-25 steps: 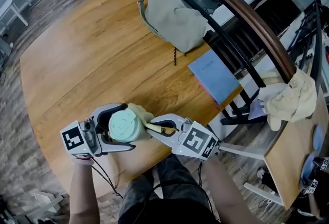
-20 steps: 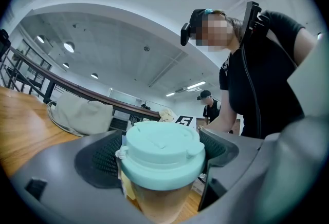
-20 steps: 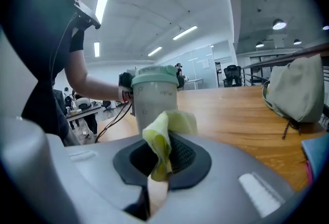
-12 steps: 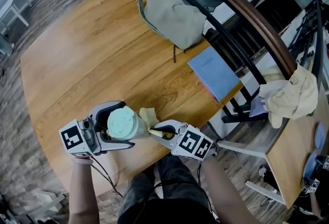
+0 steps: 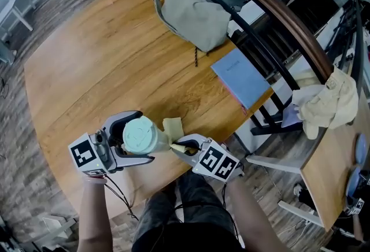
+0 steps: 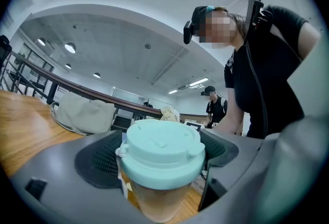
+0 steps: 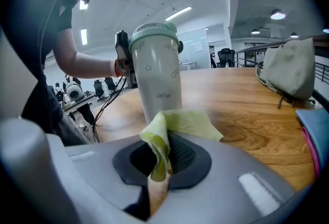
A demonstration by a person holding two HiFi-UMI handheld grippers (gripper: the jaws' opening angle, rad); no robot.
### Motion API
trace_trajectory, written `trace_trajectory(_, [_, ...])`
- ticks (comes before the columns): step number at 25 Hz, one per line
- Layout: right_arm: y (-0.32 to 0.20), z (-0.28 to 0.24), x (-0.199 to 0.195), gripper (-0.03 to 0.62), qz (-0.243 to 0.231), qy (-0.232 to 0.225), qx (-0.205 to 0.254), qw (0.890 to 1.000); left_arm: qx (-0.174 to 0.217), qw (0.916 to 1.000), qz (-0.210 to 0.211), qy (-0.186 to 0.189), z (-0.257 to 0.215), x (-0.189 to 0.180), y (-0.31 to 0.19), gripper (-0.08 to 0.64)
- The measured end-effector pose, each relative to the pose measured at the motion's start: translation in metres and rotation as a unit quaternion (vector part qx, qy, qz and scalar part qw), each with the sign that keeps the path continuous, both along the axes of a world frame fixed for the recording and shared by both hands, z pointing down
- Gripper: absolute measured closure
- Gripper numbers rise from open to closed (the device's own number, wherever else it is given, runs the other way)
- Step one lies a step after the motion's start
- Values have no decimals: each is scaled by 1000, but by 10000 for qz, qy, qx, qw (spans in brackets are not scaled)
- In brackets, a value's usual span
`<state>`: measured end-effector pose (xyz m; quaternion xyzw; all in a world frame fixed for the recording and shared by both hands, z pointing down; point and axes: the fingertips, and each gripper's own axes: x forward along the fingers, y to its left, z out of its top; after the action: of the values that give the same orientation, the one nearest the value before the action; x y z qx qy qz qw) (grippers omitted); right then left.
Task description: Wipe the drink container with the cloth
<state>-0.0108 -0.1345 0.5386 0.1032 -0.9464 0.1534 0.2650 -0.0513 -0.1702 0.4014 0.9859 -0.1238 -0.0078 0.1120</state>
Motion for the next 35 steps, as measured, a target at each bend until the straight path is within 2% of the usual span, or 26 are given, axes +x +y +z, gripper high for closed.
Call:
trace_trajectory(5, [-12, -22, 25, 568, 823, -381, 174, 9957, 147, 9996, -81, -247, 1, 10, 4, 92])
trace_trajectory(12, [-19, -62, 39, 568, 1832, -956, 624, 9764, 360, 9978, -251, -504, 3, 27, 10, 92])
trace_trajectory(16, [-19, -74, 43, 568, 2217, -1017, 831, 9662, 401, 9965, -390, -622, 5, 32, 8, 92])
trace_trajectory(21, [-14, -85, 51, 568, 2724, -1110, 874, 9518, 353, 9955, -538, -695, 8, 37, 10, 92])
trace_trajectory(26, [-7, -97, 56, 568, 2961, -1205, 981, 9424, 282, 9945, -726, -707, 11, 36, 11, 94])
trace_trajectory(35, [2, -114, 53, 568, 3127, -1247, 1213, 9338, 230, 9920, -1011, -722, 7, 29, 15, 94])
